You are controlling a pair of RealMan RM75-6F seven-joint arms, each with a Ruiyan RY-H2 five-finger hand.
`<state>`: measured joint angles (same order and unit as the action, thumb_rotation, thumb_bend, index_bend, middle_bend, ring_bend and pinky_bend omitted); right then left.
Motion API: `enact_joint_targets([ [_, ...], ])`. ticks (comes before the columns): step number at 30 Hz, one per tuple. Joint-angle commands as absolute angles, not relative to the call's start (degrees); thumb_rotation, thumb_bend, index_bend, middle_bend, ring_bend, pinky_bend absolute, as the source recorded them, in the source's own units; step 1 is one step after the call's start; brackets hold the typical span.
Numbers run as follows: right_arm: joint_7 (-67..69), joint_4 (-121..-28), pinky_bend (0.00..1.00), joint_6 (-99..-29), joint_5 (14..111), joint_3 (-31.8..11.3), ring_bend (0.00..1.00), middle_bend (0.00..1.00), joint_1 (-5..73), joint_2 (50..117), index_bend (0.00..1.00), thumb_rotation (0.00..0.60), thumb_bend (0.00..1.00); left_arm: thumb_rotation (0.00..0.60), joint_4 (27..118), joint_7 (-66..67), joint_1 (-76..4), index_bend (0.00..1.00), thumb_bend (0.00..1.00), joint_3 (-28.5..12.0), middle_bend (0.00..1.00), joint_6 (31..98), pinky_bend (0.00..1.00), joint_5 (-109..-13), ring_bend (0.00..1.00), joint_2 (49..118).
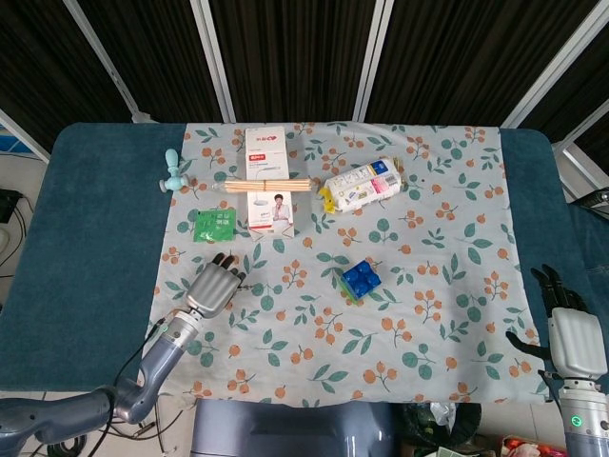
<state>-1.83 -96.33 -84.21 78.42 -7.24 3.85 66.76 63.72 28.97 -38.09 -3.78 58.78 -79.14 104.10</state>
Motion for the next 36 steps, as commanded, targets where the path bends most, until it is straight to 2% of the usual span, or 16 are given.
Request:
enact_joint_targets([
  [1,-1.82,-96.33,0.22,-84.2,78.41,-7.25,0.23,0.1,3.85,66.74,0.13,0.6,0.06,0.6,63.62,28.9,-38.07,0.54,0.38,-3.77,0.57,58.77,0.26,-79.14,0.22,104.11],
  [10,-1.87,-96.28,0.22,-84.17,78.44,-7.23,0.23,0.1,3.88,66.78,0.13,0.6,0.06,0.6,64.96,29.06,-38.29,0.54,0.38,-4.36,0.57,59.66,0.26,-79.63,0.22,103.12],
  [21,-1.98,-96.37,0.22,-84.16,78.35,-7.23,0.23,0.1,3.86,66.79,0.13,0.6,0.06,0.6,70.37,32.34,-39.39,0.54,0.38,-6.79,0.57,60.96,0.26,-79.39,0.22,98.32],
  [27,-2.04,-96.41,0.22,-84.02,78.13,-7.28,0.23,0.1,3.89,66.82,0.13,0.6,0.06,0.6,73.39,33.58,-40.62,0.54,0.38,-9.84,0.57,61.31,0.26,-77.83,0.23,95.0],
  [28,-2.05,-96.46,0.22,-84.05,78.13,-7.27,0.23,0.1,3.87,66.81,0.13,0.6,0.06,0.6,73.75,33.6,-41.48,0.54,0.38,-11.55,0.57,61.33,0.26,-77.24,0.23,94.16],
  [36,-2.05,-96.62,0.22,-84.08,77.99,-7.3,0.23,0.1,3.8,66.78,0.13,0.6,0.06,0.6,75.26,35.1,-44.51,0.54,0.38,-15.13,0.57,59.42,0.26,-73.91,0.23,92.03],
])
